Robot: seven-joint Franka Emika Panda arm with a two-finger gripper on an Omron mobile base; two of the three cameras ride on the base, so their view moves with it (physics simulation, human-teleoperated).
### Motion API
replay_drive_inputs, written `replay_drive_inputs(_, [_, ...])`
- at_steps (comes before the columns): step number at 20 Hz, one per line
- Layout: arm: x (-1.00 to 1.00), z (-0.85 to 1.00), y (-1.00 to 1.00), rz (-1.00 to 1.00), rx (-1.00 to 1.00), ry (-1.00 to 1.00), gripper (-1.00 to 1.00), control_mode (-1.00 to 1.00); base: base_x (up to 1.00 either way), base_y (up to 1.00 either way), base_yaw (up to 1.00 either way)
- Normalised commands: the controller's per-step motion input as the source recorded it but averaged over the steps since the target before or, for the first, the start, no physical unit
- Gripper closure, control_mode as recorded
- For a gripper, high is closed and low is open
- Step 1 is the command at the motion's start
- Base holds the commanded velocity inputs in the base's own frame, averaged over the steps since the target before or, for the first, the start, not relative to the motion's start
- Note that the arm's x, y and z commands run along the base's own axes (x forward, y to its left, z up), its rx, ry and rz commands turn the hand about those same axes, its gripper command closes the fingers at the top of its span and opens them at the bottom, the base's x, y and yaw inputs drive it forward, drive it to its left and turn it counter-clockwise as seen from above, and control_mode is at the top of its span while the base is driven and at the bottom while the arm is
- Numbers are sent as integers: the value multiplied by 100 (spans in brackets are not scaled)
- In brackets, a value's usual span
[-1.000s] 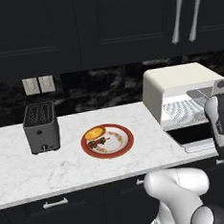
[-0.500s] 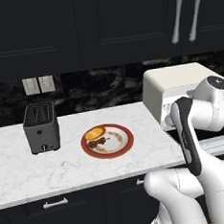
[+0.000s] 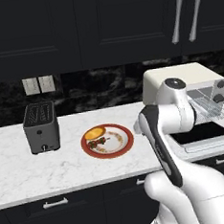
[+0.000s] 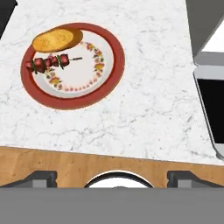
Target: Pick up the kebab skewer and baguette bread, and place them inside the toaster oven. Close the toaster oven door and start by setting the timer.
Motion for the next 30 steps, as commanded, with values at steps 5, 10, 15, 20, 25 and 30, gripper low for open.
replay_drive_inputs(5, [24, -8, 100, 52, -2, 4, -100, -100, 0, 0, 0])
replay_drive_inputs(10, [51, -10, 100, 40, -11, 7, -100, -100, 0, 0, 0])
replay_drive_inputs(15, [61, -25, 71, 24, -20, 8, -100, -100, 0, 0, 0])
replay_drive_inputs(20, [53, -45, 1, 13, -23, 0, -100, -100, 0, 0, 0])
replay_drive_inputs(25, [76, -39, 4, 8, -7, 0, -100, -100, 0, 0, 0])
replay_drive_inputs(30, [52, -39, 1, 6, 0, 0, -100, -100, 0, 0, 0])
